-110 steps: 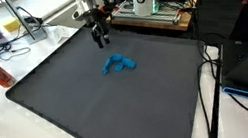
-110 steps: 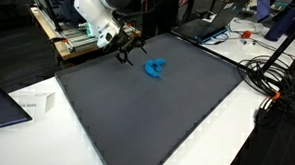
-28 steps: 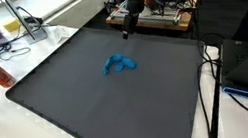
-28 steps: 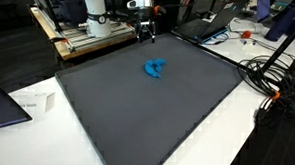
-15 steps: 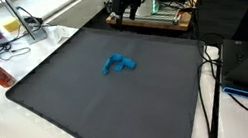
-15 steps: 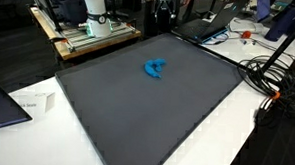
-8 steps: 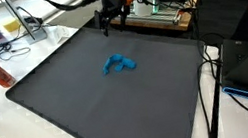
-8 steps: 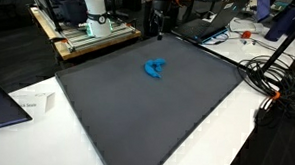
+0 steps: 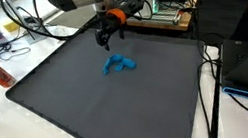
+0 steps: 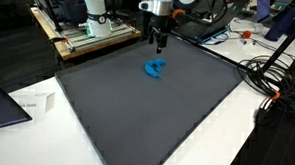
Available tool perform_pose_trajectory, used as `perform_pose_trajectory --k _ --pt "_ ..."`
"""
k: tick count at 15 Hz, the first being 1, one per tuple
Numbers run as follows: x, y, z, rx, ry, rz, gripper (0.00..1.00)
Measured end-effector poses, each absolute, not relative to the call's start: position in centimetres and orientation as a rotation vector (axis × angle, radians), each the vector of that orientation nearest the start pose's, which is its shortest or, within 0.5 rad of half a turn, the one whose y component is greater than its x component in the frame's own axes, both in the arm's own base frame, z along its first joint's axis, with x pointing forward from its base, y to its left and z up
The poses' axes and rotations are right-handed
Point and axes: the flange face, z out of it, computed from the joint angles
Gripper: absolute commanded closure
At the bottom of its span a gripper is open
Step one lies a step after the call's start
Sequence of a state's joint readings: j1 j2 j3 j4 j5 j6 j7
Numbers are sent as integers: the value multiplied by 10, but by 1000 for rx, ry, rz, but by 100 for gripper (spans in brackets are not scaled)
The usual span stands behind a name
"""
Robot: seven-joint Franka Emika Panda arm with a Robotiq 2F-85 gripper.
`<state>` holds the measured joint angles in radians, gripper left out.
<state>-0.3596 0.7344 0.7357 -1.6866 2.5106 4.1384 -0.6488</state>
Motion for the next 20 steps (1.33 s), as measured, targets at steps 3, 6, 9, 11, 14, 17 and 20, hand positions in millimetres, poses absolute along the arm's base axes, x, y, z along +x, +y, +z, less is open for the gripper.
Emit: perform_pose_trajectory --k 3,6,9,11,14,17,20 --pt "505 58 242 -1916 2571 -68 0" --pt "503 51 220 -1917 2600 -55 0" --pt "502 38 199 -1880 2638 -49 0" --pt "502 28 187 -1839 2680 -58 0" --pt "501 19 172 -1749 2744 -75 0" --pt "500 19 160 -1694 2770 -58 0" --pt "502 22 153 -1668 2775 -44 0"
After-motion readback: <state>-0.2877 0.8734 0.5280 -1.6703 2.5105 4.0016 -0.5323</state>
